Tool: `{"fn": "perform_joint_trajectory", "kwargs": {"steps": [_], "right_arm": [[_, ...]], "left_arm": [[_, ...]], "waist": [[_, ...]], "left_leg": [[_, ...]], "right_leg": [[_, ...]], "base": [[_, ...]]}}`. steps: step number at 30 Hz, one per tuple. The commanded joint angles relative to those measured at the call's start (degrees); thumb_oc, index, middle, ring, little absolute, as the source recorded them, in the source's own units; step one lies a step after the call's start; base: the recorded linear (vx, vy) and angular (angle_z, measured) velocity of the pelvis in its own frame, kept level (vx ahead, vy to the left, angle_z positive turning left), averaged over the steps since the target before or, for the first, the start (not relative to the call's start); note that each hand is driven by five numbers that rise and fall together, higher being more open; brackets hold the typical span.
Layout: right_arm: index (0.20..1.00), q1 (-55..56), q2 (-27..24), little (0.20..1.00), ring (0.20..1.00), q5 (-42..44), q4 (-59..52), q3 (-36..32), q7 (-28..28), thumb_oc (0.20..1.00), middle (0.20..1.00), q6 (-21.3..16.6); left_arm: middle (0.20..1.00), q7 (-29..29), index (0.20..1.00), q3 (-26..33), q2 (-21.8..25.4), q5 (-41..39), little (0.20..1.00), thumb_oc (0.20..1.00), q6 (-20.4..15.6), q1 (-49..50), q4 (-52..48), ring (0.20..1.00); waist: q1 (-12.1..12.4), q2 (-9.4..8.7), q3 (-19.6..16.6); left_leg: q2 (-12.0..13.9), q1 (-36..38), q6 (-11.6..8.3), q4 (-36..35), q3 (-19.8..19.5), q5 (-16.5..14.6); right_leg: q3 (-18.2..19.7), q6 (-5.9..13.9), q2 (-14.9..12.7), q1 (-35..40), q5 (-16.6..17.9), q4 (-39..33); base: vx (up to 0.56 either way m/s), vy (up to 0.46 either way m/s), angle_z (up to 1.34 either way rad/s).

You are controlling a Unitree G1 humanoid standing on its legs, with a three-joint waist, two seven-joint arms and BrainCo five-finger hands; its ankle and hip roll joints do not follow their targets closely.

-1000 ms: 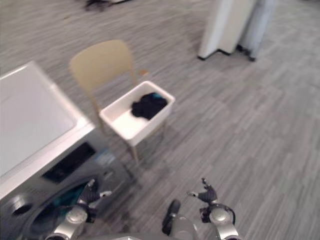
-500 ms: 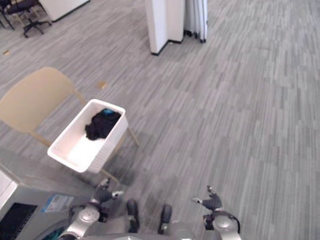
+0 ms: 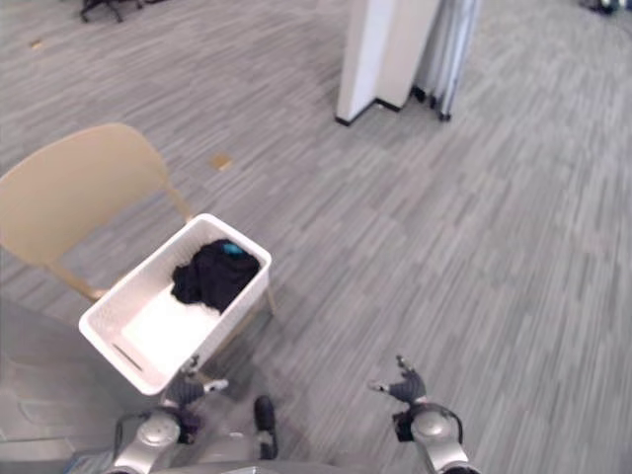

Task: Grab the laundry basket,head to the washer,open it,put in the laundry and shut it.

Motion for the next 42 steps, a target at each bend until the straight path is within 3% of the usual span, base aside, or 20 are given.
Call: {"fn": "perform_joint_trajectory", "kwargs": {"steps": [1, 2, 3, 4, 6, 8, 9, 12, 13, 15, 17, 20, 23, 24, 29, 32, 33, 36, 40, 42], "right_arm": [[1.0, -2.2, -0.8, 1.0, 1.0, -1.9, -1.9, -0.7, 0.1, 1.0, 1.0, -2.3], [1.0, -2.4, -1.1, 1.0, 1.0, -2.0, -2.3, -0.5, 0.1, 1.0, 1.0, -2.3], [1.0, -2.5, -1.5, 1.0, 1.0, -1.6, -3.0, -0.3, 0.2, 1.0, 1.0, -2.3], [1.0, -2.5, -1.5, 1.0, 1.0, -1.6, -3.0, -0.3, 0.2, 1.0, 1.0, -2.3], [1.0, -2.3, -2.0, 1.0, 1.0, -1.1, -3.8, -0.4, 0.2, 1.0, 1.0, -2.3], [1.0, -1.4, -2.2, 1.0, 1.0, -0.8, -3.9, -0.5, 0.5, 1.0, 1.0, -2.4], [1.0, -0.7, -2.3, 1.0, 1.0, -0.7, -4.2, -0.8, 1.0, 1.0, 1.0, -2.5], [1.0, -1.2, -2.7, 1.0, 1.0, -0.6, -4.5, -0.7, 1.0, 1.0, 1.0, -2.9], [1.0, -1.6, -2.8, 1.0, 1.0, -1.2, -4.2, -0.7, 1.0, 1.0, 1.0, -3.0], [1.0, -1.6, -3.3, 1.0, 1.0, -2.1, -4.9, -0.7, 0.8, 1.0, 1.0, -3.0], [1.0, -1.9, -3.9, 1.0, 1.0, -3.0, -5.5, -0.8, 0.3, 1.0, 1.0, -2.8], [1.0, -2.4, -5.6, 1.0, 1.0, -6.0, -8.0, -0.1, -0.8, 1.0, 1.0, -2.5], [1.0, -2.6, -8.3, 1.0, 1.0, -10.7, -12.0, 0.6, -1.2, 1.0, 1.0, -2.0], [1.0, -3.0, -9.3, 1.0, 1.0, -13.0, -13.1, 1.2, -1.0, 1.0, 1.0, -1.9], [1.0, -9.9, -13.7, 1.0, 1.0, -19.5, -16.9, 5.6, -0.9, 1.0, 1.0, -2.6], [1.0, -16.4, -16.3, 1.0, 1.0, -24.5, -14.9, 10.0, -1.8, 1.0, 1.0, -2.4], [1.0, -19.2, -16.3, 1.0, 1.0, -25.9, -11.8, 12.2, -1.8, 1.0, 1.0, -1.7], [1.0, -21.6, -16.1, 1.0, 1.0, -26.8, -7.4, 14.3, -2.1, 1.0, 1.0, -1.1], [1.0, -26.9, -14.1, 1.0, 1.0, -28.5, 3.1, 17.8, -3.5, 1.0, 1.0, 0.4], [1.0, -31.3, -14.2, 1.0, 1.0, -29.0, 10.9, 19.9, -4.5, 1.0, 1.0, 1.5]], "left_arm": [[1.0, 2.0, 1.0, 0.5, 1.4, -1.4, 1.0, 1.0, -2.1, -0.8, -1.8, 1.0], [1.0, 2.1, 1.0, 0.5, 1.2, -1.4, 1.0, 1.0, -2.1, -0.8, -1.8, 1.0], [1.0, 2.1, 1.0, 0.2, 0.7, -1.4, 1.0, 1.0, -2.1, -0.8, -1.0, 1.0], [1.0, 2.1, 1.0, 0.2, 0.7, -1.4, 1.0, 1.0, -2.1, -0.8, -1.0, 1.0], [1.0, 1.9, 1.0, -0.2, 0.0, -1.1, 1.0, 1.0, -1.8, -1.3, 0.1, 1.0], [1.0, 1.5, 1.0, -0.9, 0.0, -0.9, 1.0, 1.0, -2.0, -1.6, 0.5, 1.0], [1.0, 1.3, 1.0, -1.0, -0.7, -1.1, 1.0, 1.0, -2.2, -1.2, 0.6, 1.0], [1.0, 0.9, 1.0, -1.3, -1.1, -2.4, 1.0, 1.0, -2.1, -1.0, 0.0, 1.0], [1.0, 0.2, 1.0, -0.7, -1.3, -3.4, 1.0, 1.0, -2.0, -0.4, 0.0, 1.0], [1.0, -0.1, 1.0, -0.5, -1.2, -3.4, 1.0, 1.0, -1.7, 0.0, 0.3, 1.0], [1.0, 0.2, 1.0, -0.3, -0.9, -3.1, 1.0, 1.0, -1.4, -0.3, 0.6, 1.0], [1.0, 0.3, 1.0, 0.4, -0.1, -2.2, 1.0, 1.0, -1.1, -0.4, 0.2, 1.0], [1.0, -0.1, 1.0, 0.9, 0.9, -1.0, 1.0, 1.0, -0.9, -0.1, -0.3, 1.0], [1.0, -0.2, 1.0, 1.4, 1.1, -0.1, 1.0, 1.0, -0.8, 0.6, 0.5, 1.0], [1.0, -0.3, 1.0, 3.0, 3.6, 0.8, 1.0, 1.0, -1.4, 1.7, 0.4, 1.0], [1.0, 0.2, 1.0, 2.8, 5.1, 0.8, 1.0, 1.0, -1.8, 0.1, 0.9, 1.0], [1.0, 0.6, 1.0, 2.5, 5.4, 0.6, 1.0, 1.0, -2.2, -0.9, 1.3, 1.0], [1.0, 0.8, 1.0, 2.4, 5.8, 0.1, 1.0, 1.0, -2.7, -1.0, 1.7, 1.0], [1.0, 0.7, 1.0, 1.6, 6.3, -0.3, 1.0, 1.0, -3.1, -1.3, 2.1, 1.0], [1.0, 0.9, 1.0, 0.8, 6.4, -1.0, 1.0, 1.0, -3.4, -2.4, 2.8, 1.0]], "waist": [[1.4, 1.4, 1.5], [1.0, 1.62, 1.7], [0.2, 1.64, 2.3], [0.3, 1.66, 2.2], [-0.9, 1.56, 3.0], [-1.0, 0.96, 2.8], [-0.8, 0.62, 2.5], [-0.4, 0.84, 2.4], [-0.1, 1.09, 2.0], [-0.1, 1.17, 2.0], [-0.4, 0.97, 2.6], [-1.1, 0.55, 3.1], [-2.0, 0.65, 2.6], [-1.9, 0.54, 1.9], [0.6, -1.04, 1.9], [1.9, -0.8, 3.8], [1.7, -0.62, 4.5], [2.1, -0.55, 5.1], [4.3, -0.63, 5.6], [5.4, 0.44, 6.4]], "left_leg": [[1.1, -0.8, -4.76, 4.1, 0.7, -5.3], [0.7, -0.2, -4.75, 4.1, -0.8, -5.6], [-0.4, 0.5, -4.72, 4.5, -4.9, -5.9], [-0.4, 0.3, -4.73, 4.5, -4.9, -5.9], [-1.6, 1.0, -4.96, 4.6, -9.5, -6.3], [-2.7, 0.8, -4.69, 5.4, -12.0, -6.9], [-3.7, -0.1, -5.37, 6.8, -13.8, -7.2], [-3.5, -1.9, -6.82, 7.5, -15.1, -6.4], [-3.1, -2.1, -7.43, 6.8, -15.5, -5.9], [-2.6, -2.7, -7.79, 7.0, -15.1, -5.4], [-1.3, -3.9, -7.84, 7.8, -11.8, -5.1], [2.2, -4.6, -7.86, 8.2, -2.4, -4.9], [5.1, -4.0, -8.99, 6.9, 4.1, -5.3], [4.7, -3.4, -8.74, 6.4, 3.4, -5.5], [2.9, -3.4, -6.78, 8.3, 3.1, -8.3], [2.2, -4.5, -5.47, 10.2, 1.2, -9.6], [1.9, -5.2, -5.14, 9.3, 0.2, -8.1], [1.7, -5.6, -5.37, 8.8, -1.1, -7.4], [1.0, -8.5, -6.19, 7.4, -2.7, -5.0], [0.8, -11.4, -7.19, 4.7, -4.3, -2.1]], "right_leg": [[5.4, 2.27, -1.4, 2.3, 6.3, -21.2], [7.1, 1.95, -0.8, 1.7, 6.5, -23.2], [13.5, 1.56, 1.8, -0.7, 7.7, -26.9], [13.5, 1.53, 1.8, -0.8, 7.9, -27.1], [21.5, 1.75, 4.4, -3.3, 9.9, -30.2], [23.9, 1.18, 4.7, -1.9, 10.4, -32.8], [22.4, 0.85, 3.5, -0.1, 11.5, -35.1], [20.1, 0.22, 3.3, 0.8, 12.0, -36.8], [16.8, 0.26, 2.8, 2.3, 11.8, -38.4], [13.9, 0.12, 2.4, 3.6, 11.6, -39.0], [10.9, 0.05, 1.4, 4.3, 11.4, -39.4], [6.6, 0.08, 0.3, 5.5, 11.1, -40.6], [2.1, 0.41, -0.7, 7.0, 9.4, -40.2], [1.2, 0.56, -1.2, 7.9, 8.5, -39.4], [2.8, 1.57, -3.3, 6.8, 7.1, -34.1], [5.8, 2.01, -3.9, 1.0, 6.5, -24.8], [9.2, 1.52, -2.3, -1.9, 8.0, -25.4], [10.9, 1.54, -1.8, -2.1, 8.2, -27.5], [9.8, 1.0, -1.6, -2.1, 9.4, -31.8], [9.2, 0.79, -0.9, -4.5, 10.9, -34.1]], "base": [[0.18, -0.062, 1.01], [0.23, -0.121, 1.43], [0.16, -0.092, 1.52], [0.15, -0.125, 1.47], [0.08, -0.11, 1.19], [0.07, -0.147, 1.63], [0.05, -0.241, 1.52], [0.02, -0.179, 1.46], [0.08, -0.108, 1.36], [0.06, -0.101, 1.4], [0.0, -0.021, 0.95], [0.04, 0.021, 0.65], [0.19, 0.106, 1.19], [0.31, 0.201, 0.5], [0.18, 0.176, 0.07], [0.0, 0.077, -0.02], [-0.04, -0.007, 0.12], [0.0, -0.029, 0.57], [-0.05, -0.1, 0.72], [-0.1, -0.079, 0.17]]}}
